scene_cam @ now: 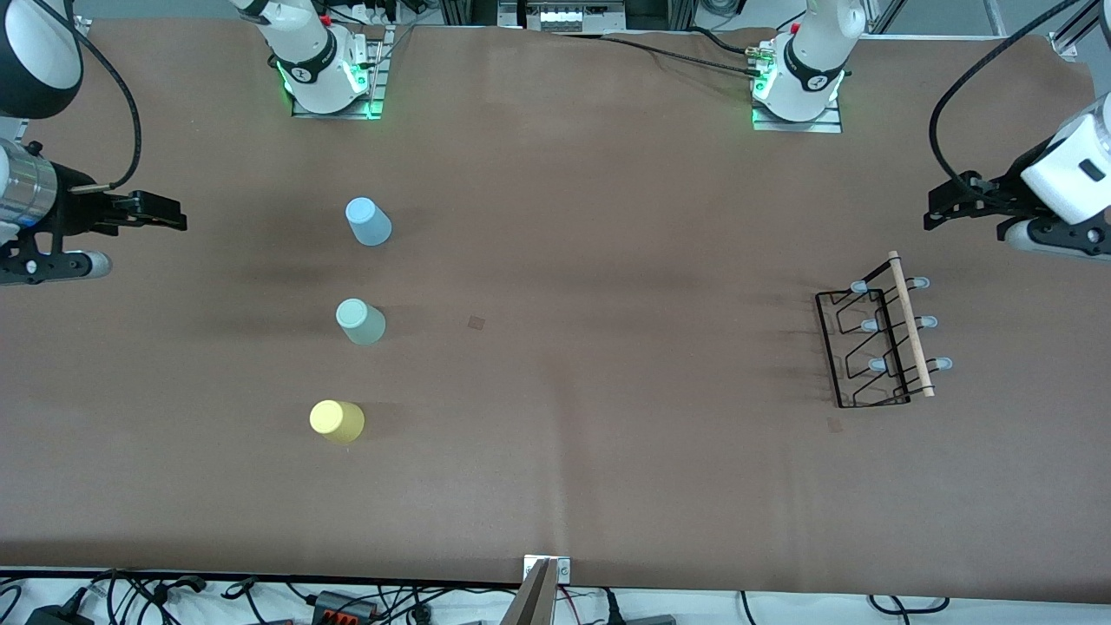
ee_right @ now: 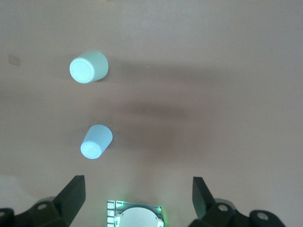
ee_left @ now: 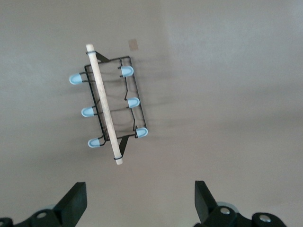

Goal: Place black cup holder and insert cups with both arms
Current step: 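Reach the left gripper to the rack while the right gripper reaches the cups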

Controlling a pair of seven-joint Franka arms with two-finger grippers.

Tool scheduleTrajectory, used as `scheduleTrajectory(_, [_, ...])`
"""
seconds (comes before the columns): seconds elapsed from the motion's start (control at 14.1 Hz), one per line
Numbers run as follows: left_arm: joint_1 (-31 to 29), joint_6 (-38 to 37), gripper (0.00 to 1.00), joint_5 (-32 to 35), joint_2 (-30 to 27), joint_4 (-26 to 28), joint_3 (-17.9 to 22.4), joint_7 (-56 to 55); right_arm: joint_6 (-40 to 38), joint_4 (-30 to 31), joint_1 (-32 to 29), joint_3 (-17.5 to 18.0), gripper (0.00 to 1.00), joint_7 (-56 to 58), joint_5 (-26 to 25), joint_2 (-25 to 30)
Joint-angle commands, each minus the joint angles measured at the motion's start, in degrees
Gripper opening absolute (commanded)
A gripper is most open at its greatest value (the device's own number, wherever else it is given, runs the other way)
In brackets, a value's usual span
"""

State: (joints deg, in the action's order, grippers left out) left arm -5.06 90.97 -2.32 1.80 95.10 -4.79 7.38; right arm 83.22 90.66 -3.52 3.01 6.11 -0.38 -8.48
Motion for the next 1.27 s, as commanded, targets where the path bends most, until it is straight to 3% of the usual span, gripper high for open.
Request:
scheduleTrajectory(0.0, [-0.21, -1.76, 1.0, 0.56, 2.07, -0.71, -0.66, 0.88, 2.71, 8.01, 0.26, 0.32, 1.0, 1.88, -0.06, 5.03])
scheduleTrajectory(0.14, [-0.12, -1.24, 1.0, 0.56, 4.34, -0.27, -0.75, 0.01, 7.2, 14.26, 0.71, 0.41, 1.0, 1.88, -0.06, 8.56])
scheduleTrajectory(0.28, [-0.47, 2.52, 1.0, 2.04, 6.81, 0.86, -0.14, -0.61, 7.83, 15.25, 0.79, 0.41, 1.0, 1.88, 0.03, 8.75])
scheduleTrajectory(0.5, [-3.2, 11.48, 1.0, 3.81, 10.14, 3.59, -0.05, 0.26, 9.14, 17.61, 0.79, 0.41, 1.0, 1.88, 0.12, 8.83])
scheduleTrajectory(0.71, [-3.46, 23.68, 0.98, 6.53, 9.89, 11.48, -0.05, -0.44, 11.69, 23.49, 0.79, 0.33, 1.0, 1.97, 0.12, 12.95])
scheduleTrajectory(1.06, [-3.81, 33.29, 0.83, 6.8, 10.15, 18.7, 0.04, -1.32, 23.8, 31.84, 2.19, 0.41, 1.0, 1.89, 0.21, 14.37])
scheduleTrajectory(1.2, [-4.34, 34.62, 0.8, 6.8, 11.03, 18.98, 0.04, -1.58, 28.12, 35.27, 2.46, 0.41, 1.0, 1.97, 0.21, 14.46])
